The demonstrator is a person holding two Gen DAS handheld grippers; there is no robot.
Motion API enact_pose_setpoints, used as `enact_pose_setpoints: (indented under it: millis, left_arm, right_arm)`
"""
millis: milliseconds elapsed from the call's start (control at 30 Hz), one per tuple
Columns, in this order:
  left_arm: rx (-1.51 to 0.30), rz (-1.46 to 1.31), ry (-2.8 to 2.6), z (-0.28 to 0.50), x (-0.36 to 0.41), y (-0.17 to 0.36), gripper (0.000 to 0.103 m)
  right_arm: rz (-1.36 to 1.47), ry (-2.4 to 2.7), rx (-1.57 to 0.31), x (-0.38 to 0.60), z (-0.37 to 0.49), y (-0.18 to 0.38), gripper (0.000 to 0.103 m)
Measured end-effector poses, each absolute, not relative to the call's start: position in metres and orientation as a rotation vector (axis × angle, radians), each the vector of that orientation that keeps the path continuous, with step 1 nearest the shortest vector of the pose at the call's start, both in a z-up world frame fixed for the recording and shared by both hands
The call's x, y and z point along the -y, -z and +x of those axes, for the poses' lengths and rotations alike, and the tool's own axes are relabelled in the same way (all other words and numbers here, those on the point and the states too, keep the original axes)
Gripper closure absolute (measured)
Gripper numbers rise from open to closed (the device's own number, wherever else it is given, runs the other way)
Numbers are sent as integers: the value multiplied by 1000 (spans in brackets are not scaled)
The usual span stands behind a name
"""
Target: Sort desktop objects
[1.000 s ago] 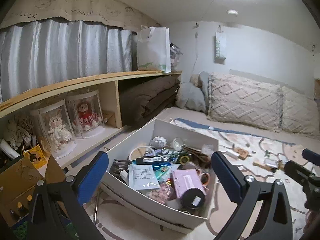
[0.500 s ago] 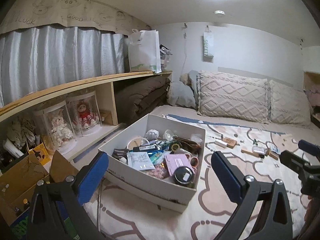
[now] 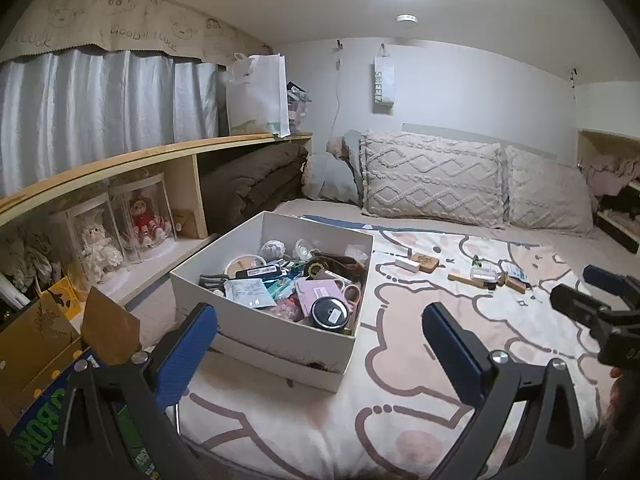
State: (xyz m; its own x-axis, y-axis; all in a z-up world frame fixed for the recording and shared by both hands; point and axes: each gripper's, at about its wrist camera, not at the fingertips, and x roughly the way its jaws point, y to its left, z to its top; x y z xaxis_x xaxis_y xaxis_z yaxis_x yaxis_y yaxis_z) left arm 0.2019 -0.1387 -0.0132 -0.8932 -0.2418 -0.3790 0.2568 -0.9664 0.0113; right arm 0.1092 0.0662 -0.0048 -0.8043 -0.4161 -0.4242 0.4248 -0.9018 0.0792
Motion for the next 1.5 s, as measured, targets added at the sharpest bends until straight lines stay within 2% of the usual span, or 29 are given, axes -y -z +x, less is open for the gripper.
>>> enact_pose_setpoints:
  millis: [1500]
  left_arm:
    - [6,552,2832,218,123,24,0]
  right_arm:
    - [678,2642,-32,-78,126,29,0]
